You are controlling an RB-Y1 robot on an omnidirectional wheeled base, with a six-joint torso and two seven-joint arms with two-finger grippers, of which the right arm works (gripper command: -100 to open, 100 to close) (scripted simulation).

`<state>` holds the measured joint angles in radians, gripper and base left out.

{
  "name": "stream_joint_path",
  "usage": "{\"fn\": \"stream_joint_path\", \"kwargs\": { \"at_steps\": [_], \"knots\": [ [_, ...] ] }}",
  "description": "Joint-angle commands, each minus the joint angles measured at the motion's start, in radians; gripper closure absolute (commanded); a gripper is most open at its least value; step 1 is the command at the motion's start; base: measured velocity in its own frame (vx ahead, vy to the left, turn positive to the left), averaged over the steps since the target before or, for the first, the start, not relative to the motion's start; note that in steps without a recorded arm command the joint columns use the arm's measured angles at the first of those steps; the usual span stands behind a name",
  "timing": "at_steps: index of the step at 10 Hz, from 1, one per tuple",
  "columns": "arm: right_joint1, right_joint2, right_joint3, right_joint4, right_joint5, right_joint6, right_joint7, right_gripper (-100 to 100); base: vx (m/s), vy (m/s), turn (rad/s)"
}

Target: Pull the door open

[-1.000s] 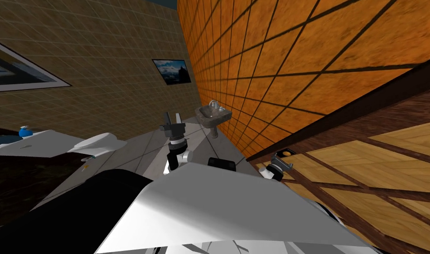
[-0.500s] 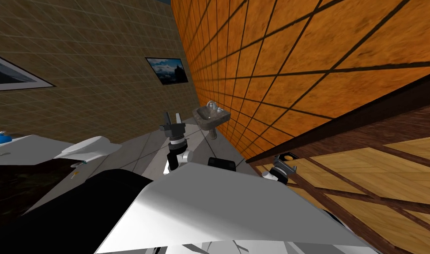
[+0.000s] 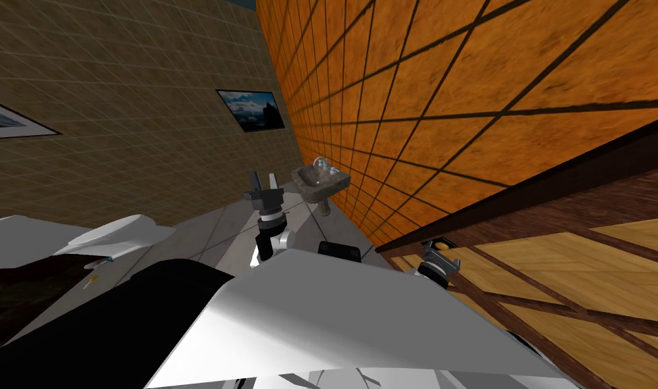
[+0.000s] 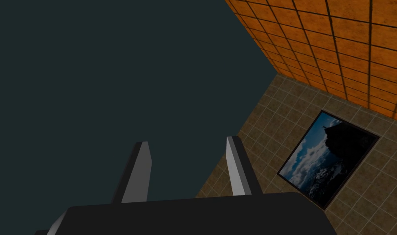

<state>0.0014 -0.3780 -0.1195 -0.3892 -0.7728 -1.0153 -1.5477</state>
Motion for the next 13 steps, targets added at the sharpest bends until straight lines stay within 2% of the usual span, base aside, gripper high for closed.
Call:
{"fn": "stream_joint_path", "kwargs": {
  "at_steps": [1, 2, 5, 6, 7, 8, 13],
  "knots": [
    [0.025, -0.014, 0.012, -0.006, 0.008, -0.003, -0.034, -100, 0.165, -0.006, -0.067],
    [0.025, -0.014, 0.012, -0.006, 0.008, -0.003, -0.034, -100, 0.117, -0.027, -0.024],
    [0.061, -0.04, 0.033, -0.008, 0.021, -0.007, -0.088, -100, 0.123, -0.027, -0.052],
    [0.061, -0.04, 0.033, -0.008, 0.021, -0.007, -0.088, -100, 0.082, 0.022, -0.04],
    [0.073, -0.024, 0.037, -0.012, 0.023, -0.002, -0.078, -100, 0.01, 0.023, -0.026],
    [0.073, -0.024, 0.037, -0.012, 0.023, -0.002, -0.078, 100, -0.011, 0.017, 0.032],
    [0.073, -0.024, 0.037, -0.012, 0.023, -0.002, -0.078, 100, -0.004, -0.004, -0.003]
  ]
}}
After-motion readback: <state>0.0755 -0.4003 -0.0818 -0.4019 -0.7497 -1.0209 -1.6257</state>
